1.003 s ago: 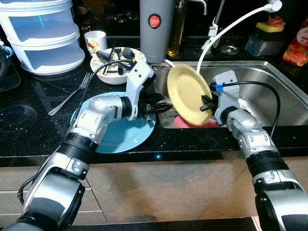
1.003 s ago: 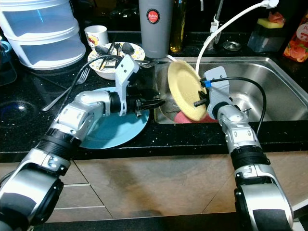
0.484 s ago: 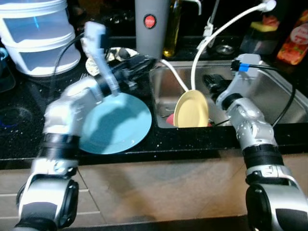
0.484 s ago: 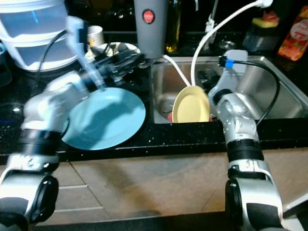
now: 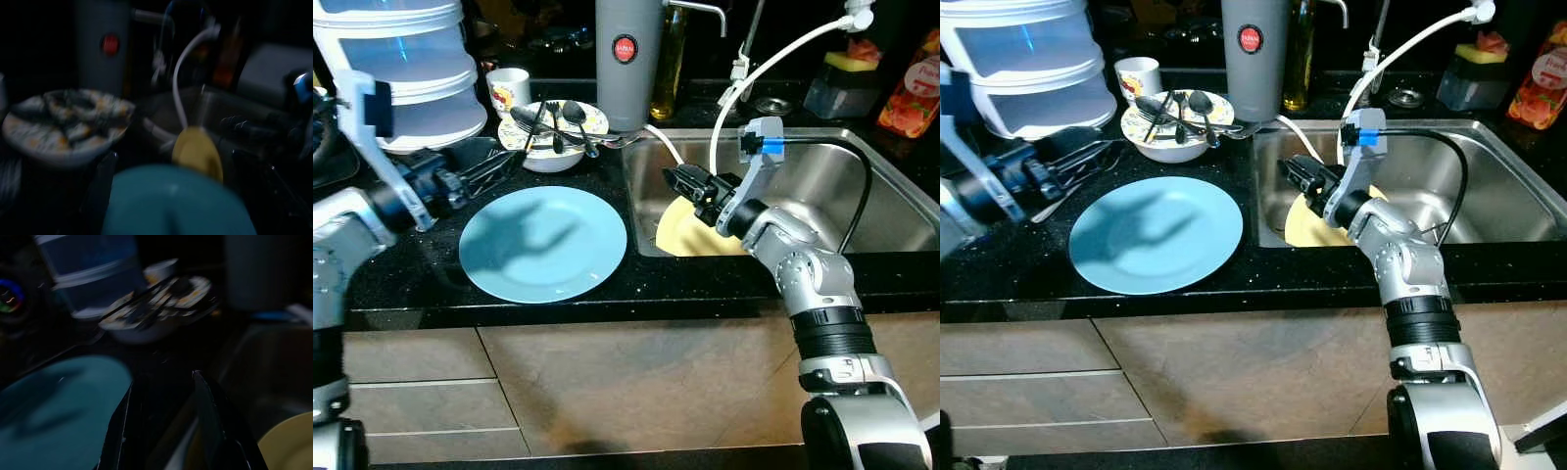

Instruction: Kitchen organization

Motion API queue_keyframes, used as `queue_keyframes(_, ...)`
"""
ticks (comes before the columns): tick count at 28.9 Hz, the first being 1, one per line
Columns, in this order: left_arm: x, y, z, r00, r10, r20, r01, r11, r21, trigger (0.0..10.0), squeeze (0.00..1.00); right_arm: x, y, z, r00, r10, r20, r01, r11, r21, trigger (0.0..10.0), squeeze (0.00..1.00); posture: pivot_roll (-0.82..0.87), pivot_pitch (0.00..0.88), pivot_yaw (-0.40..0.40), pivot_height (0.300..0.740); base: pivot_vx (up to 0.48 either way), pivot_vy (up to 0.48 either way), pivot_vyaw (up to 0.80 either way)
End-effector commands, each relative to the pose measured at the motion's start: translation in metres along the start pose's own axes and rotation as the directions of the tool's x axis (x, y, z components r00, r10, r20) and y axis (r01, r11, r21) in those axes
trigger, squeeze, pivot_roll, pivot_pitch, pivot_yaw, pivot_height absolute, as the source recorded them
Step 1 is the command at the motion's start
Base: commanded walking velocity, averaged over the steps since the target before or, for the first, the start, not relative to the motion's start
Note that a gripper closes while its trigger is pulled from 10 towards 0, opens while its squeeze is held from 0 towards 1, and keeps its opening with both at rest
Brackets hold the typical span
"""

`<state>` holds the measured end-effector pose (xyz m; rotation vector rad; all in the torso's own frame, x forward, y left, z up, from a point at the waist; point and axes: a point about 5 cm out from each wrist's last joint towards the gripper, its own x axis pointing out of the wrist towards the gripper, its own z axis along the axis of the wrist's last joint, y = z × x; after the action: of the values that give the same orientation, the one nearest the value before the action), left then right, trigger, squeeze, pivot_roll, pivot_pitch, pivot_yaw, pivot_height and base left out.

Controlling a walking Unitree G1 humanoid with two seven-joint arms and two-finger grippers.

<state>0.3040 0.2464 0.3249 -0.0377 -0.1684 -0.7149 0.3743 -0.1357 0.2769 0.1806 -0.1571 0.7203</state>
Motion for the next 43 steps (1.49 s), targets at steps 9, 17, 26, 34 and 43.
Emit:
queue_keyframes(9, -0.029, 0.023, -0.034, 0.926, 0.198, -0.321, -0.225, 0.973, -0.05, 10.0, 0.0, -0.005, 0.013, -0.011, 0.995, 0.072, -0.069, -0.07, 0.997, 0.036, 10.0, 0.0, 0.04, 0.149, 0.005, 0.74, 0.0, 0.0, 0.0)
queue_keyframes(17, -0.035, 0.025, -0.054, 0.93, 0.173, -0.326, -0.266, 0.927, -0.265, 10.0, 0.0, -0.008, 0.021, -0.017, 0.988, 0.115, -0.106, -0.11, 0.992, 0.059, 10.0, 0.0, 0.04, 0.149, 0.005, 0.74, 0.0, 0.0, 0.0)
queue_keyframes(26, -0.033, 0.025, -0.081, 0.905, 0.195, -0.378, -0.325, 0.891, -0.317, 10.0, 0.0, -0.006, 0.028, -0.018, 0.983, 0.15, -0.108, -0.144, 0.988, 0.059, 10.0, 0.0, 0.03, 0.135, 0.001, 0.74, 0.0, 0.0, 0.0)
queue_keyframes(34, -0.014, 0.021, -0.098, 0.905, 0.194, -0.377, -0.334, 0.875, -0.35, 10.0, 0.0, -0.007, 0.031, -0.03, 0.973, 0.164, -0.161, -0.151, 0.985, 0.089, 10.0, 0.0, 0.02, 0.162, -0.002, 0.74, 0.0, 0.0, 0.0)
queue_keyframes(43, 0.002, 0.017, -0.091, 0.949, 0.177, -0.261, -0.282, 0.849, -0.447, 8.4, 0.0, -0.01, 0.036, -0.032, 0.97, 0.182, -0.162, -0.161, 0.978, 0.136, 10.0, 0.0, 0.01, 0.208, -0.015, 0.74, 0.0, 0.0, 0.0)
